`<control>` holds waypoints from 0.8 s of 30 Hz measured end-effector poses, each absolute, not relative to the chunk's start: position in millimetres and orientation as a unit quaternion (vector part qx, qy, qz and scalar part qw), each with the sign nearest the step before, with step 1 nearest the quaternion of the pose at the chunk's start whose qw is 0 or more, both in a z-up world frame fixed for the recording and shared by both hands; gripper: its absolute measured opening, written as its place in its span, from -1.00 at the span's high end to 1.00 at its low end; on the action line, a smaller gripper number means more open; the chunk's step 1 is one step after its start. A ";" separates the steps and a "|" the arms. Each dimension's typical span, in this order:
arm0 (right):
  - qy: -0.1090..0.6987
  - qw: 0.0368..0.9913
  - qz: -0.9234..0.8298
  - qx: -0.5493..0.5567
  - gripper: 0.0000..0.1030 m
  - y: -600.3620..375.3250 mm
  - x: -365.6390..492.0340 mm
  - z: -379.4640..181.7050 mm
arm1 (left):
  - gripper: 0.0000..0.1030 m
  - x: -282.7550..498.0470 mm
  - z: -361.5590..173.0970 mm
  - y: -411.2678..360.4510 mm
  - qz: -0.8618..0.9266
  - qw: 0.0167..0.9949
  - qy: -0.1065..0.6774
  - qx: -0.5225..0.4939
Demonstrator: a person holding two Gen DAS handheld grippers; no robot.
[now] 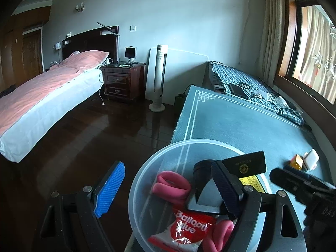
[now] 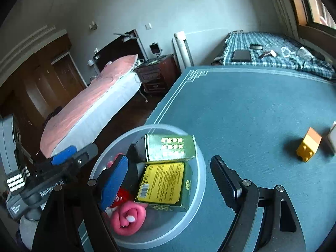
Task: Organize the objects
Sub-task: 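Open right tool dropping green box into bowl while left tool releases black nozzle, then move right tool toward white foam block while left tool approaches orange-yellow brick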
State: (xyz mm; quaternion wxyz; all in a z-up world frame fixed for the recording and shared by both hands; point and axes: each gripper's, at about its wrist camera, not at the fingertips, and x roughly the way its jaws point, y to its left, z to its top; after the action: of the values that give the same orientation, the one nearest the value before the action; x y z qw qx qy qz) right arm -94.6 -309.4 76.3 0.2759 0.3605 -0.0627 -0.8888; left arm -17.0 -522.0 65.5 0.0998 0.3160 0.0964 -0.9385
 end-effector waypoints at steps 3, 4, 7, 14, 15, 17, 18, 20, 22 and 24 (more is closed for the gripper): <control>-0.075 0.259 -0.896 0.354 -0.59 -303.3 -102.1 79.7 | -0.70 -16.7 67.1 -519.3 -0.939 0.098 0.094 0.316; -0.078 0.251 -0.897 0.355 -0.59 -303.0 -106.1 79.1 | -0.70 -16.8 67.6 -518.0 -0.939 0.097 0.093 0.316; -0.063 0.232 -0.899 0.367 -0.59 -307.3 -116.1 68.9 | -0.70 -14.9 69.1 -514.1 -0.940 0.094 0.089 0.316; -0.052 0.233 -0.885 0.401 -0.59 -304.3 -117.9 44.3 | -0.70 -13.8 71.6 -510.1 -0.940 0.095 0.086 0.317; -0.055 0.234 -0.885 0.399 -0.59 -301.8 -117.3 45.4 | -0.70 -14.4 72.4 -508.3 -0.940 0.094 0.085 0.318; -0.060 0.233 -0.887 0.394 -0.59 -295.9 -114.5 49.3 | -0.71 -14.7 73.9 -503.7 -0.940 0.091 0.082 0.317; -0.063 0.232 -0.888 0.391 -0.59 -293.1 -113.7 51.1 | -0.71 -15.2 74.4 -500.7 -0.941 0.089 0.080 0.317; -0.068 0.229 -0.890 0.388 -0.59 -286.0 -111.2 53.1 | -0.71 -15.3 75.6 -495.2 -0.942 0.085 0.078 0.317; -0.072 0.225 -0.892 0.386 -0.59 -278.9 -108.9 54.1 | -0.71 -15.4 75.8 -487.4 -0.942 0.077 0.074 0.317; -0.075 0.220 -0.893 0.386 -0.59 -271.9 -105.9 53.1 | -0.75 -16.4 76.0 -477.6 -0.943 0.069 0.069 0.318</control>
State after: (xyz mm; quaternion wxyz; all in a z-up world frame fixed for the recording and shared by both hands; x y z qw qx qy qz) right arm -105.9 -271.9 53.1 0.2201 0.3857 -0.0748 -0.8928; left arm -16.4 -477.6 76.0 0.0688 0.3178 0.0688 -0.9432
